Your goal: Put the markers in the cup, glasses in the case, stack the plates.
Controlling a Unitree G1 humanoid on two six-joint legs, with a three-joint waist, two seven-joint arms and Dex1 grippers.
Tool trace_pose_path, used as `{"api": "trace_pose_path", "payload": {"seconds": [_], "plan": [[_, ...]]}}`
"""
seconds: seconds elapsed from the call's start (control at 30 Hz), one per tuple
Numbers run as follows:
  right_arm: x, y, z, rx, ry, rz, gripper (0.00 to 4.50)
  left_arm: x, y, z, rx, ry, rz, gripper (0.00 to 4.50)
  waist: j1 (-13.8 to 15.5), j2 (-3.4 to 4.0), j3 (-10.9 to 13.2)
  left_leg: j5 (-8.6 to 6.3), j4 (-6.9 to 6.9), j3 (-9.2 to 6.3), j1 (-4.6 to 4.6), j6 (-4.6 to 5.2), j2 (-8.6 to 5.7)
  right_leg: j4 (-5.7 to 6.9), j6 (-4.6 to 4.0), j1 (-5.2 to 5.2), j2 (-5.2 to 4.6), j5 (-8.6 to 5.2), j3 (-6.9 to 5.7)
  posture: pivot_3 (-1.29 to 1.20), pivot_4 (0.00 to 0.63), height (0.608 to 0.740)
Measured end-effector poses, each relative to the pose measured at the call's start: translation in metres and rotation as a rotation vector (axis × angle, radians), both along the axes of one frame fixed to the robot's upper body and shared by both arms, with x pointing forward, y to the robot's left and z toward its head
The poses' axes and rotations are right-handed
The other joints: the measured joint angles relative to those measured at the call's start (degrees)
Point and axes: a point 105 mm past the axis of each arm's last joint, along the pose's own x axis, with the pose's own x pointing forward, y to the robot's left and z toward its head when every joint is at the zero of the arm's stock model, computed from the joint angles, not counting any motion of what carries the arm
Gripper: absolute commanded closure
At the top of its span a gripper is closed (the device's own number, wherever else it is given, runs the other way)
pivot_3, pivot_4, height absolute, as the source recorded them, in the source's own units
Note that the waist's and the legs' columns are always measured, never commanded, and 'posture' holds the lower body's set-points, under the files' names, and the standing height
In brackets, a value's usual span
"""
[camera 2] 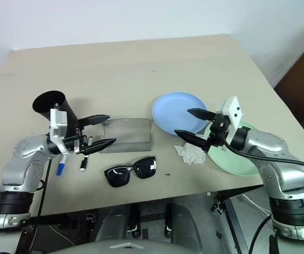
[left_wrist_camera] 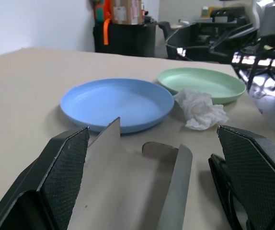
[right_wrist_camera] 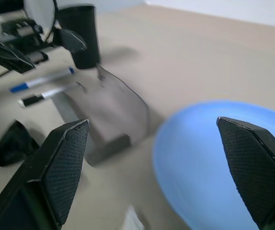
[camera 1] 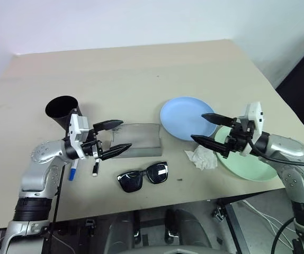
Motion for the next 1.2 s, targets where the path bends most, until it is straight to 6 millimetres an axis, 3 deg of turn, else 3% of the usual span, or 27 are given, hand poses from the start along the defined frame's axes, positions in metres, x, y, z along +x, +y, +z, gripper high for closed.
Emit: {"api": "trace_pose_path", "payload": {"seconds": [0.2, 0.37, 0.6, 1.0, 1.2], "plan": [[0.001, -0.035, 0.01, 0.034, -0.007, -0.155, 0.0, -0.002, -0.018, -0.012, 0.022, 0.031, -0.069, 0.04, 0.3, 0.0, 0.0, 0.0, -0.01, -0.01, -0.01, 0.01, 0.0, 0.01, 0.01, 0.0, 0.01, 0.01, 0.0, 0.0, 0.15, 0.74], [-0.002, -0.072, -0.008, 0.002, 0.104, -0.299, 0.0, -0.003, -0.023, -0.012, 0.02, 0.03, -0.081, 0.04, 0.3, -0.01, 0.0, 0.0, 0.11, -0.02, 0.0, 0.01, 0.0, 0.04, 0.02, 0.04, 0.01, 0.01, 0.0, 0.0, 0.15, 0.74], [-0.012, -0.105, -0.039, -0.089, 0.234, -0.45, 0.0, -0.005, -0.03, -0.015, 0.036, 0.023, -0.097, 0.04, 0.3, 0.01, 0.0, -0.01, 0.33, -0.08, -0.01, 0.02, 0.02, 0.19, 0.01, 0.06, 0.0, -0.01, 0.0, 0.0, 0.15, 0.74], [-0.023, -0.173, -0.046, -0.105, 0.297, -0.732, 0.0, -0.003, -0.038, -0.01, 0.027, -0.017, -0.108, 0.04, 0.3, 0.03, 0.0, -0.02, 0.41, -0.09, -0.03, 0.08, 0.01, 0.2, 0.04, 0.08, -0.01, 0.01, 0.0, 0.0, 0.15, 0.74], [-0.029, -0.196, -0.065, -0.115, 0.408, -0.839, 0.0, -0.005, -0.044, -0.013, 0.024, -0.011, -0.129, 0.04, 0.2, 0.05, 0.0, -0.01, 0.42, -0.09, -0.03, 0.09, 0.01, 0.21, 0.05, 0.08, 0.0, 0.01, 0.0, 0.0, 0.15, 0.74]]}}
